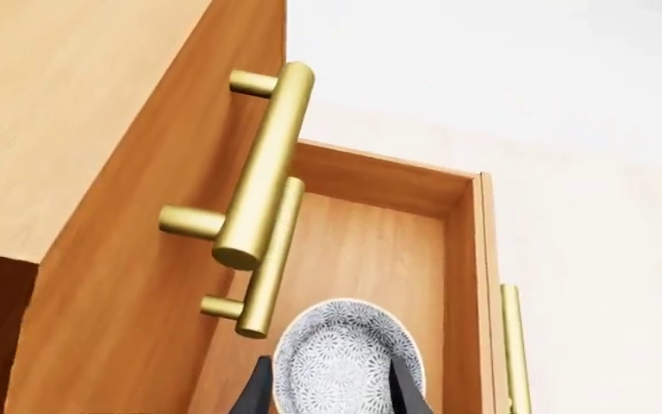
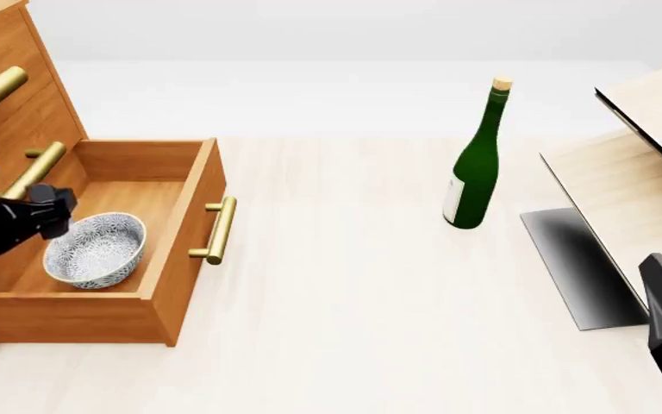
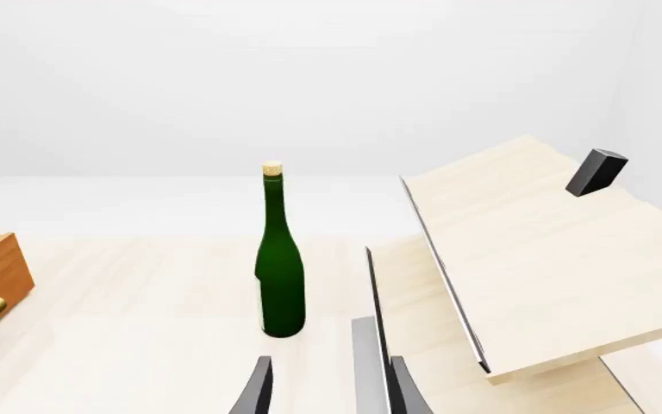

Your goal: Put the bowl in the bottom drawer of the cabinet and close it.

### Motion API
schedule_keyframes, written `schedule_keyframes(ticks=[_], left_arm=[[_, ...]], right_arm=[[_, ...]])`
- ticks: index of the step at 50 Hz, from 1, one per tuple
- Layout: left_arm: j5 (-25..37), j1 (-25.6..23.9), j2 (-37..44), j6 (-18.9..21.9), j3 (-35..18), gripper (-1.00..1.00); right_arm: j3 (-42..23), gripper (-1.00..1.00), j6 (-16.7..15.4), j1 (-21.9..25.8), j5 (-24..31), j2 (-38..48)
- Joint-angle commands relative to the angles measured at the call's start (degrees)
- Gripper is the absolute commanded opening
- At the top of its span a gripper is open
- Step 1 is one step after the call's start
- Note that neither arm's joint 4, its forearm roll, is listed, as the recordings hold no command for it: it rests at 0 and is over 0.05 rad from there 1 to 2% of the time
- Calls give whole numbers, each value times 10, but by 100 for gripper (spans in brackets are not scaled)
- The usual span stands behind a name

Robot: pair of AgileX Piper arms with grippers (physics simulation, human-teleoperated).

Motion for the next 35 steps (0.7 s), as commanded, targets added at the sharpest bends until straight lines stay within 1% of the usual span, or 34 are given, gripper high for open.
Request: schedule_keyframes(ticks=[1,16,22,23,28,35], left_arm=[[25,-12,-32,7,-7,100],[55,-34,-69,11,-15,100],[64,-53,-77,15,-18,100],[63,-61,-75,15,-21,100],[62,-73,-77,7,-20,100],[67,-94,-77,7,-26,100]], right_arm=[[0,100,0,0,0,0],[0,100,0,0,0,0],[0,100,0,0,0,0],[0,100,0,0,0,0],[0,100,0,0,0,0],[0,100,0,0,0,0]])
